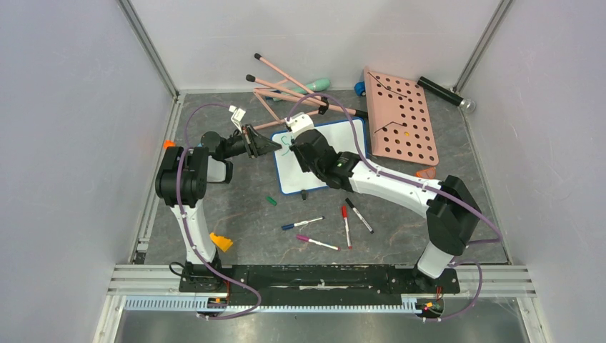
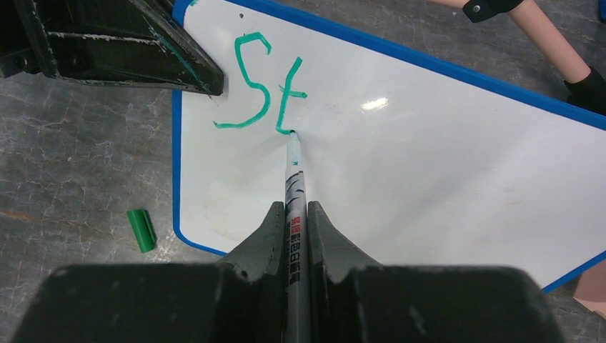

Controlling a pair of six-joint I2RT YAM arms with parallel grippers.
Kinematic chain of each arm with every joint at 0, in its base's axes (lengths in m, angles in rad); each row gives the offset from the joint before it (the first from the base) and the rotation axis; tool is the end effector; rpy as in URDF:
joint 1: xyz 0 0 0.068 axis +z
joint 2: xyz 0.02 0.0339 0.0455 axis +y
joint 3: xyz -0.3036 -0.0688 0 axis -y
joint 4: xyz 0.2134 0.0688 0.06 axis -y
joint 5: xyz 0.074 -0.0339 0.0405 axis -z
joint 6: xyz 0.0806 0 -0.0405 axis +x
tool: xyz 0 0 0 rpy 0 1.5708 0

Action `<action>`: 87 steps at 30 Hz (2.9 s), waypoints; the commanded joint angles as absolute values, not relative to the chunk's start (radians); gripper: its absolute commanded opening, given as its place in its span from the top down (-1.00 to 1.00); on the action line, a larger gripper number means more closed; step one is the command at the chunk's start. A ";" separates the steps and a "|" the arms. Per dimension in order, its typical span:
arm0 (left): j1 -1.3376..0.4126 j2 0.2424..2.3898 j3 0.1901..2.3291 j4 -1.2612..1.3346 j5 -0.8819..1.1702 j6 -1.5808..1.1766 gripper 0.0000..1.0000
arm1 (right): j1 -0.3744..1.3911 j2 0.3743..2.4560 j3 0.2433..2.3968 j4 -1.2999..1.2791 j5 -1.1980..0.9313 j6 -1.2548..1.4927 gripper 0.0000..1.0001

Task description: Write a sentence on the whiteboard

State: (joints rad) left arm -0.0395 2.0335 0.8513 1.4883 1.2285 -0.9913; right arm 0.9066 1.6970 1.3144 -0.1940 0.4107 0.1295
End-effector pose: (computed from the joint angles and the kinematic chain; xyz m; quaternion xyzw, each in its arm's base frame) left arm 0.3850 -0.0912 0.2409 0.1920 0.6423 -0.6213 0.4057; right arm 0.2735 0.2972 0.3100 -0.2360 0.8332 0.0755 0.4944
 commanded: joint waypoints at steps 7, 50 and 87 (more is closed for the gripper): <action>-0.043 1.983 0.850 1.557 1.256 -0.962 0.96 | 0.896 1.616 1.336 -0.162 0.381 0.103 1.00; -0.042 1.983 0.850 1.557 1.258 -0.962 0.96 | 0.856 1.676 1.366 -0.223 0.498 0.124 1.00; -0.042 1.983 0.851 1.557 1.258 -0.962 0.96 | 0.856 1.664 1.320 -0.237 0.385 0.123 1.00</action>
State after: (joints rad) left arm -0.0395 2.0331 0.8513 1.4883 1.2297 -0.9916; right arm 0.8639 1.6875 1.3369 -0.2253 0.3553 0.1200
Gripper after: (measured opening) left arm 0.059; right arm 0.122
